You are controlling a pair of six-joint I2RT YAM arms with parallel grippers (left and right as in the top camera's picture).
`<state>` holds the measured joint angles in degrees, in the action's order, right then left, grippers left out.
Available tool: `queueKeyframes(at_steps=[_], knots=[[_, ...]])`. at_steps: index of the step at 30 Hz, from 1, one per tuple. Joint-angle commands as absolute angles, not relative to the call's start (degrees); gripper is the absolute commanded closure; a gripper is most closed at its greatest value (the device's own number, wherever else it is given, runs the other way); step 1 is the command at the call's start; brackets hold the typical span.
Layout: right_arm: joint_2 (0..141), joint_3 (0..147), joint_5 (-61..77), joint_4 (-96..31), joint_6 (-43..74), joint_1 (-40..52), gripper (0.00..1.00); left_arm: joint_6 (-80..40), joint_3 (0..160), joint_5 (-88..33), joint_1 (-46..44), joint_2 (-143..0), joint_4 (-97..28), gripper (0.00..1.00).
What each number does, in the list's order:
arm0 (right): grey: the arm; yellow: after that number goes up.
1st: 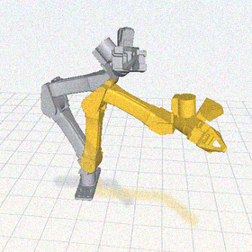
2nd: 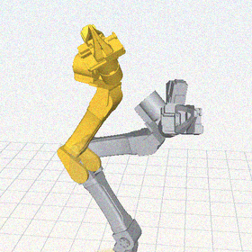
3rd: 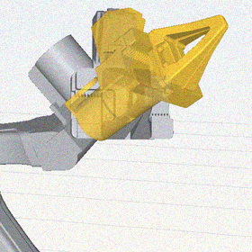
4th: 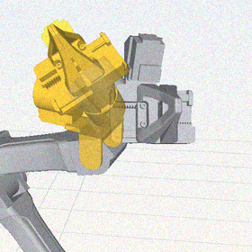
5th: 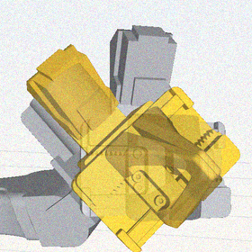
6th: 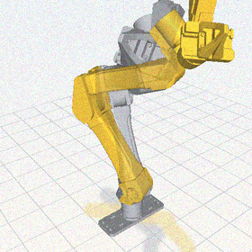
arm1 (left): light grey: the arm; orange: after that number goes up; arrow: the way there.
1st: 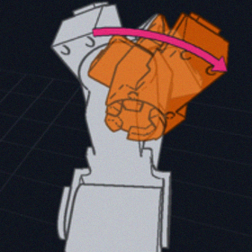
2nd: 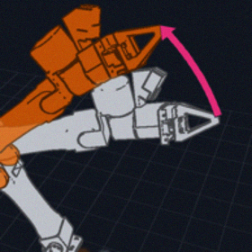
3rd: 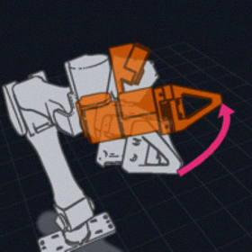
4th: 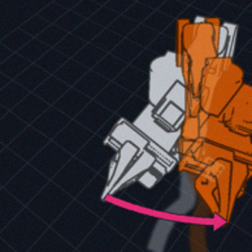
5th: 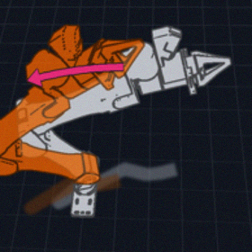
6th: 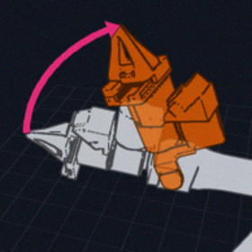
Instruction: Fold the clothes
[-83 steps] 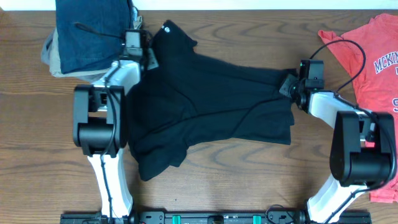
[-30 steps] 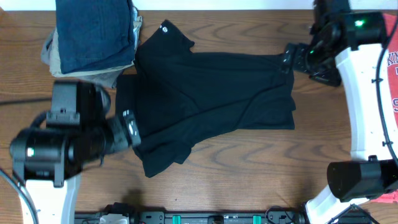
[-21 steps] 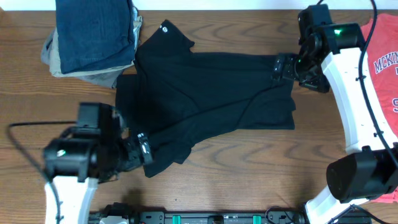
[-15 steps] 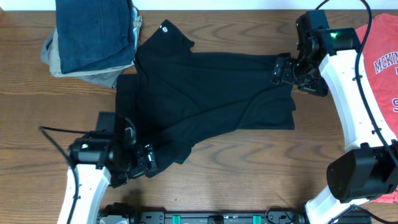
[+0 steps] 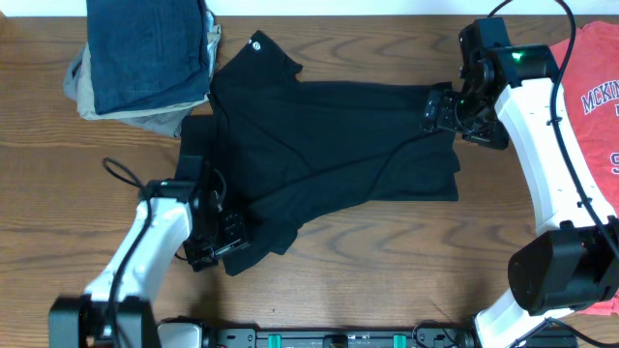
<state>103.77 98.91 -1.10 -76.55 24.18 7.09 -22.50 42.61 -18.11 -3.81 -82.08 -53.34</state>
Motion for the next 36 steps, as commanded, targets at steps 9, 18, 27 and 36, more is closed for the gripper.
queueKeyframes(at_steps=[9, 18, 27, 36], knots=[[103.4, 98.8, -1.9, -74.8, 22.7, 6.6, 0.01, -22.5, 42.4, -18.5, -3.7, -86.8, -52.3, 0.38], [103.4, 98.8, -2.2, -74.2, 22.7, 6.5, 0.01, -20.2, 42.4, -18.6, -3.7, -86.7, -53.5, 0.94], [103.4, 95.4, -6.6, -71.3, 22.7, 5.7, 0.01, -18.4, 42.4, -18.6, -3.7, -75.5, -57.4, 0.94], [103.5, 83.3, -3.6, -58.8, 22.6, 5.5, 0.01, -17.6, 42.4, -18.6, -3.7, -68.2, -58.9, 0.94]])
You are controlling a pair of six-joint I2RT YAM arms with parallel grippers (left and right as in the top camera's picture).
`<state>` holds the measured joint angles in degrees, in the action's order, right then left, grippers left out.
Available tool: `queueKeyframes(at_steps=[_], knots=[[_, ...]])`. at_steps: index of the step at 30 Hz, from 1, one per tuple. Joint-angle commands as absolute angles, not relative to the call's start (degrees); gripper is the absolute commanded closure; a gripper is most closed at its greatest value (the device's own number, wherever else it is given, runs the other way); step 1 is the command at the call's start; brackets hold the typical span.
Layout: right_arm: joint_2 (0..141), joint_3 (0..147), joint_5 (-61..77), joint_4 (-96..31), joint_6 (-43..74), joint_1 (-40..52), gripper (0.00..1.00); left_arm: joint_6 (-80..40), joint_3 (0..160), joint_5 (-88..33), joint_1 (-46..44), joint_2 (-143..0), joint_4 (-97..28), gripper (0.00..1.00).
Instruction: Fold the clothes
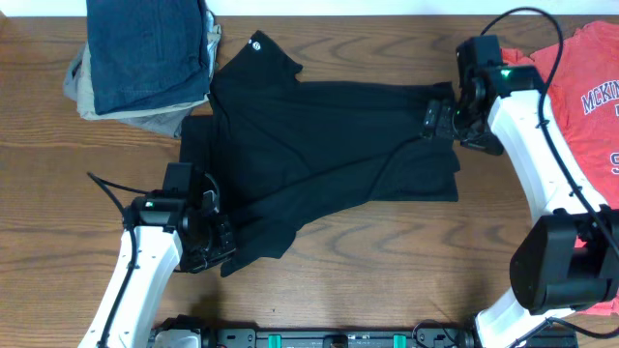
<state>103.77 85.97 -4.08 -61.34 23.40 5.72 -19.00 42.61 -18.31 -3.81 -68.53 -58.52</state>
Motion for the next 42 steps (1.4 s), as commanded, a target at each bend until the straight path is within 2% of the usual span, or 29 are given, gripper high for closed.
queueKeyframes(at_steps=[1, 10, 14, 18, 25, 31, 35, 42], knots=[[103.5, 82.5, -3.6, -57.2, 22.6, 5.5, 0.02, -17.6, 42.4, -18.6, -3.7, -68.4, -58.9, 0.94], [104.7, 80.8, -3.6, -42.7, 17.2, 5.5, 0.12, -17.6, 42.4, -16.9, -3.7, -68.5, -58.8, 0.94], [107.8, 80.8, -3.6, -40.6, 17.1, 5.5, 0.19, -17.6, 42.4, -16.9, -3.7, -68.5, -58.8, 0.94], [111.5, 80.8, -3.7, -38.5, 17.0, 5.5, 0.21, -17.6, 42.4, -16.9, -3.7, -68.5, -58.8, 0.94], [115.4, 80.8, -3.7, -35.3, 16.6, 5.5, 0.3, -17.6, 42.4, -16.9, -3.7, -68.5, -58.8, 0.94], [115.7, 80.8, -5.2, -35.8, 15.5, 5.3, 0.31, -17.6, 42.4, -16.9, -3.7, -68.5, -58.6, 0.94], [116.2, 80.8, -5.4, -36.6, 15.6, 4.5, 0.24, -17.6, 42.4, -16.9, -3.7, -68.5, -58.6, 0.94], [118.5, 80.8, -4.5, -37.7, 15.6, 4.1, 0.3, -17.6, 42.4, -16.9, -3.7, -68.5, -58.6, 0.94]])
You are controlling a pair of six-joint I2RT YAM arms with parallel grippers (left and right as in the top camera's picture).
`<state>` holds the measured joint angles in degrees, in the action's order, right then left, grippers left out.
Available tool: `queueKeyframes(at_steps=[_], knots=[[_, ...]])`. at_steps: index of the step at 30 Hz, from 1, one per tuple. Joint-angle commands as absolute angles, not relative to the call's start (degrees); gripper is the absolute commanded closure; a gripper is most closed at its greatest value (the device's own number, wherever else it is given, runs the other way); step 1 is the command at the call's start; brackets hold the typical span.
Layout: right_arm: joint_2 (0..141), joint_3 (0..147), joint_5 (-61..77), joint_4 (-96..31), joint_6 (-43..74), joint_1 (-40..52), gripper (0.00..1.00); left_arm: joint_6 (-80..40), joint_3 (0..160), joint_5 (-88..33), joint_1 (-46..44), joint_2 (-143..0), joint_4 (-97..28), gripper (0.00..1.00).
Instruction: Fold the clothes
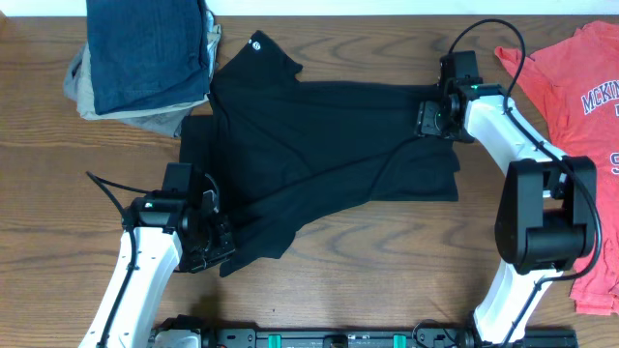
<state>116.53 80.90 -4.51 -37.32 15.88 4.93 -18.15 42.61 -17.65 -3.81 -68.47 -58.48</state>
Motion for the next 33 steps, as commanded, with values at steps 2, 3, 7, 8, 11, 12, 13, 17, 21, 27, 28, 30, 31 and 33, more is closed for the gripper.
queueKeyframes(at_steps=[2, 3, 7, 8, 11, 12, 13, 17, 21, 27, 28, 30, 31, 33], knots=[[118.6, 80.8, -4.5, -37.9, 15.6, 4.1, 0.34, -17.6, 42.4, -16.9, -3.7, -68.5, -58.6, 0.94], [118.6, 80.8, -4.5, -37.8, 15.6, 4.1, 0.36, -17.6, 42.4, -16.9, -3.7, -68.5, -58.6, 0.94], [118.6, 80.8, -4.5, -37.8, 15.6, 4.1, 0.48, -17.6, 42.4, -16.9, -3.7, -68.5, -58.6, 0.94], [118.6, 80.8, -4.5, -37.7, 15.6, 4.1, 0.51, -17.6, 42.4, -16.9, -3.7, -68.5, -58.6, 0.94], [118.6, 80.9, -4.5, -37.8, 15.6, 4.1, 0.56, -17.6, 42.4, -16.9, -3.7, -68.5, -58.6, 0.94], [118.6, 80.9, -4.5, -37.8, 15.6, 4.1, 0.57, -17.6, 42.4, -16.9, -3.7, -68.5, -58.5, 0.94], [118.6, 80.9, -4.5, -37.9, 15.6, 4.0, 0.57, -17.6, 42.4, -16.9, -3.7, -68.5, -58.4, 0.94], [118.6, 80.9, -4.5, -38.2, 15.6, 4.0, 0.67, -17.6, 42.4, -16.9, -3.7, -68.5, -58.4, 0.94], [118.6, 80.9, -4.5, -38.2, 15.6, 4.0, 0.74, -17.6, 42.4, -16.9, -3.7, -68.5, -58.2, 0.94], [118.6, 82.5, -4.5, -41.2, 16.8, 3.4, 0.82, -17.6, 42.4, -16.9, -3.7, -68.5, -57.7, 0.94], [118.6, 83.3, -4.5, -42.4, 17.7, 3.1, 0.85, -17.6, 42.4, -16.9, -3.7, -68.4, -57.7, 0.94], [118.6, 85.3, -4.5, -45.2, 19.5, 2.6, 0.91, -17.6, 42.4, -16.9, -3.7, -68.4, -57.7, 0.94], [118.6, 86.7, -4.5, -47.2, 19.7, 2.5, 0.94, -17.6, 42.4, -16.9, -3.7, -68.4, -57.8, 0.94], [118.6, 89.2, -4.5, -50.9, 19.8, 2.2, 0.99, -17.6, 42.4, -16.9, -3.7, -68.4, -57.8, 0.94]])
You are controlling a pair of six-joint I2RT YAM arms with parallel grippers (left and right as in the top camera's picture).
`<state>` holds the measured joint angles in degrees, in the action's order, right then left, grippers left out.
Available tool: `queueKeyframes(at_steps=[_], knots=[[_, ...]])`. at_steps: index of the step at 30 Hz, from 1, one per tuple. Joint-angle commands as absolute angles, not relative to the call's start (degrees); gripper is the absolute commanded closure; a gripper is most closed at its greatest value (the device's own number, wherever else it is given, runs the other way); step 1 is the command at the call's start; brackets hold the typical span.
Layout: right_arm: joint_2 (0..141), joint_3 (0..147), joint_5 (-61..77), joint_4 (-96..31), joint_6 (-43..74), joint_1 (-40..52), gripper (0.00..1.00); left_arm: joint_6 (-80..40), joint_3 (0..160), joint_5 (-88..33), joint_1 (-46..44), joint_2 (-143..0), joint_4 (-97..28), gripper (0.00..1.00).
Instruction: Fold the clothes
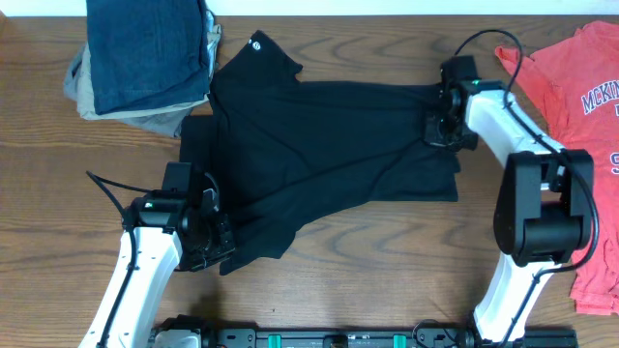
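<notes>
A black shirt (pixel 319 155) lies spread across the middle of the table, with folds running through it. My left gripper (pixel 217 253) sits at the shirt's near-left corner, and the cloth there is bunched against its fingers, so it looks shut on the hem. My right gripper (pixel 437 127) rests on the shirt's far-right edge. Its dark fingers merge with the black cloth, so their state does not show.
A stack of folded clothes, with blue jeans (pixel 147 48) on top, sits at the far left. A red printed T-shirt (pixel 580 106) lies along the right edge. Bare wooden table (pixel 387 261) shows in front of the black shirt.
My right gripper has shifted slightly right and toward the near side along the shirt's far-right edge. The left gripper and the shirt lie as before.
At first my left gripper was at the shirt's near-left corner and my right arm stood further right by the shirt's right edge. Then the left arm had drawn back leftward, the corner shifting with it. The right arm had swung in and its gripper stays on the far-right corner.
</notes>
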<state>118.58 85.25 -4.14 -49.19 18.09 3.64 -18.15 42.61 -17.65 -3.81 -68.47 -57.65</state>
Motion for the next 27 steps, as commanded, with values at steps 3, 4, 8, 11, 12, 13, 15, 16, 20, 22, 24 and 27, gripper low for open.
queueKeyframes(at_steps=[3, 4, 8, 11, 12, 13, 15, 16, 20, 22, 24, 27], knots=[[118.6, 93.2, -4.5, -57.6, 20.8, 2.2, 0.99, -17.7, 42.5, -16.9, -3.7, -68.4, -58.6, 0.94], [118.6, 94.5, -4.5, -60.0, 21.2, 2.2, 0.99, -17.7, 42.6, -16.9, -3.7, -68.4, -59.0, 0.94], [118.4, 96.7, -4.5, -68.0, 26.2, 2.3, 0.99, -17.6, 43.2, -16.9, -3.7, -68.3, -60.2, 0.94], [118.0, 96.7, -4.5, -72.1, 29.2, 2.4, 0.99, -17.7, 44.2, -16.9, -3.7, -68.0, -61.6, 0.94], [117.7, 96.7, -4.5, -73.6, 29.7, 2.4, 0.99, -17.6, 44.6, -16.9, -3.7, -67.6, -62.3, 0.94], [117.4, 96.7, -4.5, -74.8, 29.8, 2.5, 0.99, -17.6, 45.0, -16.9, -3.7, -67.3, -63.0, 0.94], [116.4, 96.7, -4.5, -77.1, 29.8, 2.9, 0.99, -17.6, 45.6, -16.9, -3.7, -66.1, -64.0, 0.94], [115.7, 96.7, -4.5, -78.1, 29.8, 3.1, 0.99, -17.6, 45.8, -16.9, -3.7, -65.4, -64.3, 0.94], [111.5, 96.7, -4.6, -80.8, 29.7, 4.8, 0.99, -17.7, 45.9, -16.9, -3.7, -61.9, -65.5, 0.94], [108.8, 96.6, -4.6, -81.6, 29.8, 5.8, 0.99, -17.7, 45.9, -16.9, -3.7, -60.2, -66.8, 0.94], [106.1, 96.5, -4.7, -82.6, 29.8, 7.3, 0.99, -17.9, 45.9, -17.6, -3.7, -59.1, -67.8, 0.94], [103.0, 95.2, -4.7, -84.7, 29.8, 9.6, 0.99, -18.3, 45.9, -19.1, -3.7, -57.9, -69.2, 0.94]])
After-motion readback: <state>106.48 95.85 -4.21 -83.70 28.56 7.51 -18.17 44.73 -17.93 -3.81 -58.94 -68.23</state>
